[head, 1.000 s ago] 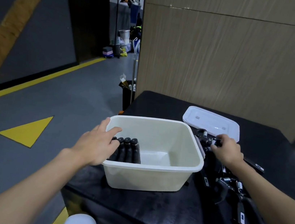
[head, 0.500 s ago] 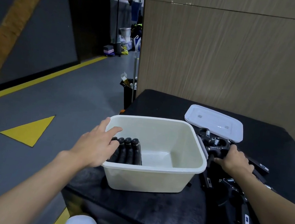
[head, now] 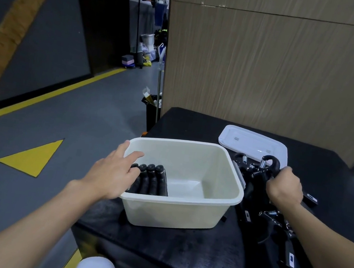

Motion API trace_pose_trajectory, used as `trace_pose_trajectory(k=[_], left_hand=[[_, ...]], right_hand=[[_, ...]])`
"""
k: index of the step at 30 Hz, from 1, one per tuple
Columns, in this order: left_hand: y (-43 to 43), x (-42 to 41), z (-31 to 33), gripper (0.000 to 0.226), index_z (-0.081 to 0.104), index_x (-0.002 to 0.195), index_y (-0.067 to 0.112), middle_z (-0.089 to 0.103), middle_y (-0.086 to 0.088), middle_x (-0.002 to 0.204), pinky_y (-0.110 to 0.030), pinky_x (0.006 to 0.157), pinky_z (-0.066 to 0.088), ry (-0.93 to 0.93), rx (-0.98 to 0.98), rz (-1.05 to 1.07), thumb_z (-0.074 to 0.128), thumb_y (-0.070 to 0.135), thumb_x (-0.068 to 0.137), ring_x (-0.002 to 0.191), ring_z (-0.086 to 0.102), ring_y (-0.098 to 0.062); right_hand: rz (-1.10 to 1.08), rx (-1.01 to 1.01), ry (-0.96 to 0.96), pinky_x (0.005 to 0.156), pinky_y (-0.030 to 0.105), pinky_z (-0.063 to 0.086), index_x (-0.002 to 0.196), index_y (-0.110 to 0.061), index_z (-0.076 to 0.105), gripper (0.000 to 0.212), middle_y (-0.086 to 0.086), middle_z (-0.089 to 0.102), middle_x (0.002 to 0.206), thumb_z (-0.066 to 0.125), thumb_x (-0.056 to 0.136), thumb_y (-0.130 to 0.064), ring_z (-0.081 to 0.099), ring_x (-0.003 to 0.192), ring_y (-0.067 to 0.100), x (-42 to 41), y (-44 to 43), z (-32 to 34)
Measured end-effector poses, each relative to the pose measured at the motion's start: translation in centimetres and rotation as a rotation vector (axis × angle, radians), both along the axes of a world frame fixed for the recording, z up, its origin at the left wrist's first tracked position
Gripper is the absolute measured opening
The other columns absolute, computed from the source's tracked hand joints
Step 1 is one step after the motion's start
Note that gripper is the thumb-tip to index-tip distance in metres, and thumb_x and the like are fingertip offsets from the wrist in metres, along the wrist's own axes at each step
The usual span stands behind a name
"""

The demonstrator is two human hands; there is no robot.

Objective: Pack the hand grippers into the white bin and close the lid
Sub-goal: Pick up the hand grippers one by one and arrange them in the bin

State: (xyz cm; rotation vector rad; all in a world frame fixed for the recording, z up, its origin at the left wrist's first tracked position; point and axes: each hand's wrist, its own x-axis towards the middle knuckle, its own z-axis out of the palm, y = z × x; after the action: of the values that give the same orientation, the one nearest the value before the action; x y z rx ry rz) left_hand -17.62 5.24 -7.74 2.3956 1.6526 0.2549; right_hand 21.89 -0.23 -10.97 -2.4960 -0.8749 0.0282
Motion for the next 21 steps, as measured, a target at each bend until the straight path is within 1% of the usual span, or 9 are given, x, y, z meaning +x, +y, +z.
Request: trace_pose_trajectory(k=[5, 7, 9, 11, 13, 14, 16, 18, 21], left_hand=[[-0.1, -0.1, -0.3, 0.058, 0.022, 0.154, 0.031, 0.005, -0.003, 0.165, -0.049, 0.112, 0.025, -0.049, 0.014, 0.001, 0.033, 0.027, 0.097, 0.145, 0.026, -0.025], [-0.2, -0.1, -0.6, 0.062, 0.014, 0.156, 0.026, 0.004, -0.001, 0.166, -0.05, 0.114, 0.022, -0.125, -0.001, 0.03, 0.034, 0.026, 0.097, 0.148, 0.02, -0.023], [-0.3, -0.2, -1.1, 0.066, 0.007, 0.157, 0.024, 0.002, 0.0, 0.166, -0.051, 0.117, 0.02, -0.196, -0.015, 0.059, 0.035, 0.026, 0.098, 0.15, 0.014, -0.023], [-0.2, -0.2, -1.4, 0.066, 0.006, 0.157, 0.024, 0.01, -0.001, 0.165, -0.051, 0.116, 0.024, -0.297, -0.045, 0.086, 0.035, 0.023, 0.097, 0.147, 0.022, -0.024], [-0.2, -0.3, -1.5, 0.063, 0.015, 0.154, 0.027, 0.029, -0.001, 0.158, -0.045, 0.109, 0.035, -0.429, -0.078, 0.103, 0.037, 0.017, 0.096, 0.136, 0.037, -0.025], [-0.2, -0.2, -1.5, 0.061, 0.02, 0.151, 0.03, 0.038, -0.001, 0.152, -0.042, 0.103, 0.039, -0.493, -0.087, 0.106, 0.037, 0.014, 0.095, 0.128, 0.043, -0.023], [-0.2, -0.2, -1.5, 0.058, 0.027, 0.147, 0.032, 0.046, 0.002, 0.143, -0.037, 0.094, 0.041, -0.577, -0.099, 0.13, 0.038, 0.012, 0.094, 0.119, 0.047, -0.019], [-0.1, -0.1, -1.4, 0.057, 0.031, 0.148, 0.03, 0.047, 0.002, 0.144, -0.032, 0.09, 0.037, -0.614, -0.107, 0.176, 0.039, 0.011, 0.095, 0.12, 0.047, -0.02], [0.0, 0.4, -1.4, 0.058, 0.033, 0.15, 0.026, 0.041, 0.0, 0.152, -0.029, 0.091, 0.034, -0.639, -0.101, 0.221, 0.041, 0.011, 0.094, 0.127, 0.045, -0.022]], right_hand=[[-0.049, 0.318, 0.082, 0.086, 0.048, 0.045, 0.121, -0.001, 0.046, 0.03, 0.026, 0.06, 0.115, 0.053, 0.095, -0.015, 0.056, 0.107, 0.045, -0.9, -0.1, 3.5], [0.017, 0.457, 0.155, 0.086, 0.04, 0.043, 0.127, -0.002, 0.047, 0.036, 0.017, 0.06, 0.113, 0.051, 0.096, -0.019, 0.056, 0.102, 0.034, -1.6, 0.2, 5.2], [0.121, 0.54, 0.211, 0.077, 0.032, 0.042, 0.121, -0.002, 0.057, 0.035, 0.009, 0.061, 0.1, 0.053, 0.095, -0.024, 0.054, 0.088, 0.024, -2.8, 0.7, 6.8], [0.256, 0.584, 0.415, 0.065, 0.033, 0.045, 0.103, -0.002, 0.066, 0.028, 0.011, 0.065, 0.082, 0.057, 0.093, -0.026, 0.057, 0.071, 0.024, -4.5, 0.8, 7.8], [0.376, 0.522, 0.646, 0.058, 0.037, 0.044, 0.083, 0.002, 0.066, 0.027, 0.016, 0.06, 0.069, 0.064, 0.091, -0.023, 0.055, 0.062, 0.026, -6.5, 0.1, 8.2], [0.42, 0.46, 0.688, 0.057, 0.037, 0.043, 0.077, 0.002, 0.065, 0.029, 0.016, 0.058, 0.064, 0.069, 0.088, -0.024, 0.054, 0.06, 0.025, -7.3, -0.4, 8.0], [0.476, 0.341, 0.708, 0.057, 0.035, 0.043, 0.076, 0.004, 0.065, 0.039, 0.012, 0.059, 0.062, 0.077, 0.081, -0.033, 0.054, 0.057, 0.021, -8.1, -1.7, 7.5], [0.501, 0.28, 0.7, 0.061, 0.035, 0.044, 0.086, 0.006, 0.066, 0.051, 0.01, 0.062, 0.067, 0.079, 0.076, -0.042, 0.056, 0.06, 0.02, -8.4, -2.7, 7.1], [0.471, 0.179, 0.596, 0.059, 0.03, 0.042, 0.088, 0.003, 0.067, 0.04, 0.008, 0.059, 0.064, 0.077, 0.081, -0.036, 0.052, 0.059, 0.02, -8.2, -3.6, 6.9]])
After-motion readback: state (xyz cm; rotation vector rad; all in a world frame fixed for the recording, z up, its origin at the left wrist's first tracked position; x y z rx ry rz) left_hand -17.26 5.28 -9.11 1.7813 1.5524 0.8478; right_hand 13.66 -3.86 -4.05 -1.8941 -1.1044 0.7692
